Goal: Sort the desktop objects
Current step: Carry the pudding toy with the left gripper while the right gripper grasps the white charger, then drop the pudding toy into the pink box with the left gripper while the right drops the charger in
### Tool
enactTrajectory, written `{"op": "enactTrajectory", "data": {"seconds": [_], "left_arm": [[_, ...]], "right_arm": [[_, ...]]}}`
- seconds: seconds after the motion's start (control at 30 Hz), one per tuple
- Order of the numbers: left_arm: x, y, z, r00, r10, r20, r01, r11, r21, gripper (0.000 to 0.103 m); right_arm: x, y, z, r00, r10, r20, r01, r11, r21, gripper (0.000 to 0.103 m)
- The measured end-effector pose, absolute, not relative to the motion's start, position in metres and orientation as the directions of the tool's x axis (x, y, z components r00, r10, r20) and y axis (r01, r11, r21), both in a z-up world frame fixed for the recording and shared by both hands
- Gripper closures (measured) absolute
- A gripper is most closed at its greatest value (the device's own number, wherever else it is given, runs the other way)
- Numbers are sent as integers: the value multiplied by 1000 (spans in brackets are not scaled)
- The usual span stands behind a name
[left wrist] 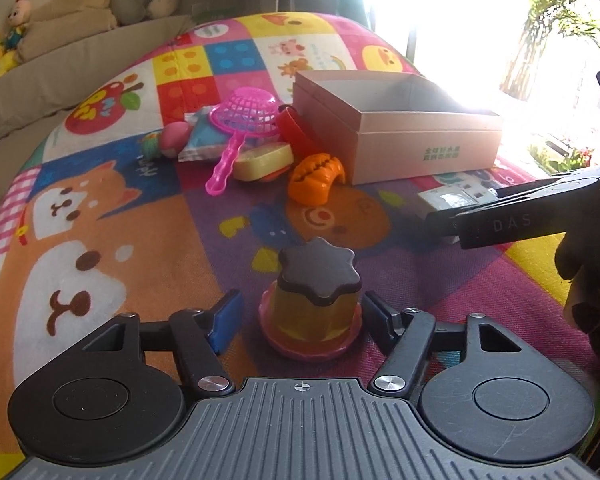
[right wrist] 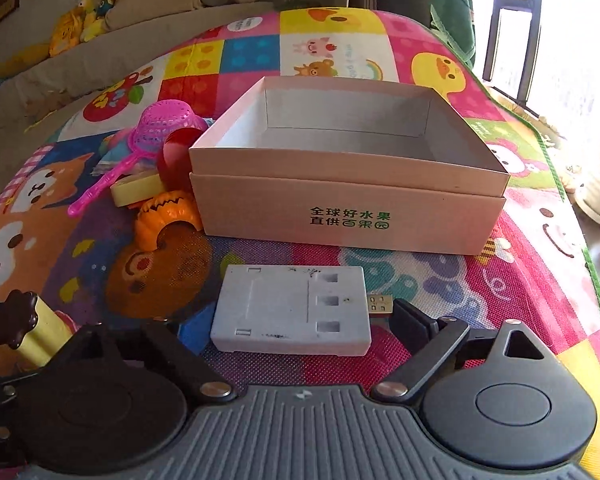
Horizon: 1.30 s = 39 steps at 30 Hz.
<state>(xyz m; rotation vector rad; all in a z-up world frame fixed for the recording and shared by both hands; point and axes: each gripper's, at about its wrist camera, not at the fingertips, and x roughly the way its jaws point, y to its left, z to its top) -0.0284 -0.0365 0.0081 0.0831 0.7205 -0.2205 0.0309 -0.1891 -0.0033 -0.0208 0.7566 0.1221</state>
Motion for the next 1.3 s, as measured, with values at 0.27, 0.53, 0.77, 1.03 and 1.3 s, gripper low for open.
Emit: {"op": "enactTrajectory", "data": {"seconds": [0.27, 0.53, 0.77, 1.03, 1.3], "left_arm": [[-27, -47, 39, 770, -236, -592, 292, 956, -2, 42], [67, -93, 133, 869, -324, -374, 360, 932, 31, 42], [114, -87, 158, 901, -287, -325, 285, 957, -53, 17], [53, -36, 73, 864, -194, -464, 212, 977, -15, 9], [7, 10, 29, 873, 10, -487, 16, 999, 49, 3]], "right_arm": [[-24, -213, 38, 772, 158, -616, -219, 975, -24, 12], [-15, -228, 99, 927, 52, -371, -137, 969, -205, 12], [64, -222, 88, 926, 18, -378, -101, 975, -200, 10], [64, -216, 51, 880, 110, -461, -165, 983, -81, 9], [54, -174, 42, 851, 196, -488, -249, 967, -47, 12]]}}
